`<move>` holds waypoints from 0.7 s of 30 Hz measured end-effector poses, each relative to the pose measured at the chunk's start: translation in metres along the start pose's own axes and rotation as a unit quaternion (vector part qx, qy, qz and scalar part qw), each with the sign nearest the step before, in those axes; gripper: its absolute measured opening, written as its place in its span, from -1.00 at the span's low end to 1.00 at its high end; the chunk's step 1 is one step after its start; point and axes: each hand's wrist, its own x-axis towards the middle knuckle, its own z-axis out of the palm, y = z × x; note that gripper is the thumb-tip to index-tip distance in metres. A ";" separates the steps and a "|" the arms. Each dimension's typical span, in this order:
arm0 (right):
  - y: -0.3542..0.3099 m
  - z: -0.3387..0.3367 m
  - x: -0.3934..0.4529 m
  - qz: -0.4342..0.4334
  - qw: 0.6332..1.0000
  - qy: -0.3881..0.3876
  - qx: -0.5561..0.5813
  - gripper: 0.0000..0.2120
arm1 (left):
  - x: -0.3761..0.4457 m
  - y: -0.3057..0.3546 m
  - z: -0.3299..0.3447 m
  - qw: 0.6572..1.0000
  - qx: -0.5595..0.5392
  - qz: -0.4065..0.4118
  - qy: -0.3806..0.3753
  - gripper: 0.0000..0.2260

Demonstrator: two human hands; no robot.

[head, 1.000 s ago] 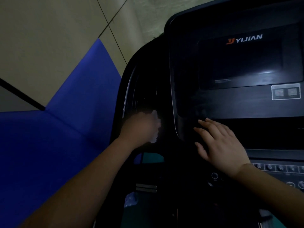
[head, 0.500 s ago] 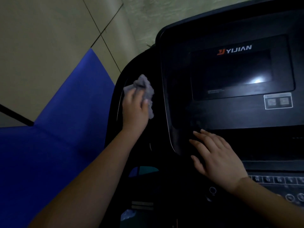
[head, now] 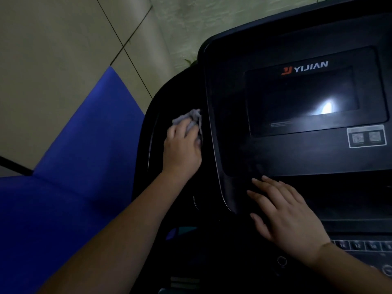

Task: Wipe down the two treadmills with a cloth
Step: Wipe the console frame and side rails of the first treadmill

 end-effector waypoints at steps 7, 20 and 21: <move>0.001 0.000 0.000 -0.001 1.000 0.003 0.006 -0.58 | 0.056 -0.012 0.009 0.999 0.040 -0.017 0.009 -0.58; 0.004 -0.004 0.001 0.006 0.999 -0.012 0.031 -0.59 | 0.069 -0.028 0.006 0.995 0.092 0.034 0.011 -0.56; 0.004 -0.004 0.001 0.006 0.999 -0.013 0.030 -0.59 | 0.078 -0.031 0.006 0.994 0.101 0.049 0.006 -0.58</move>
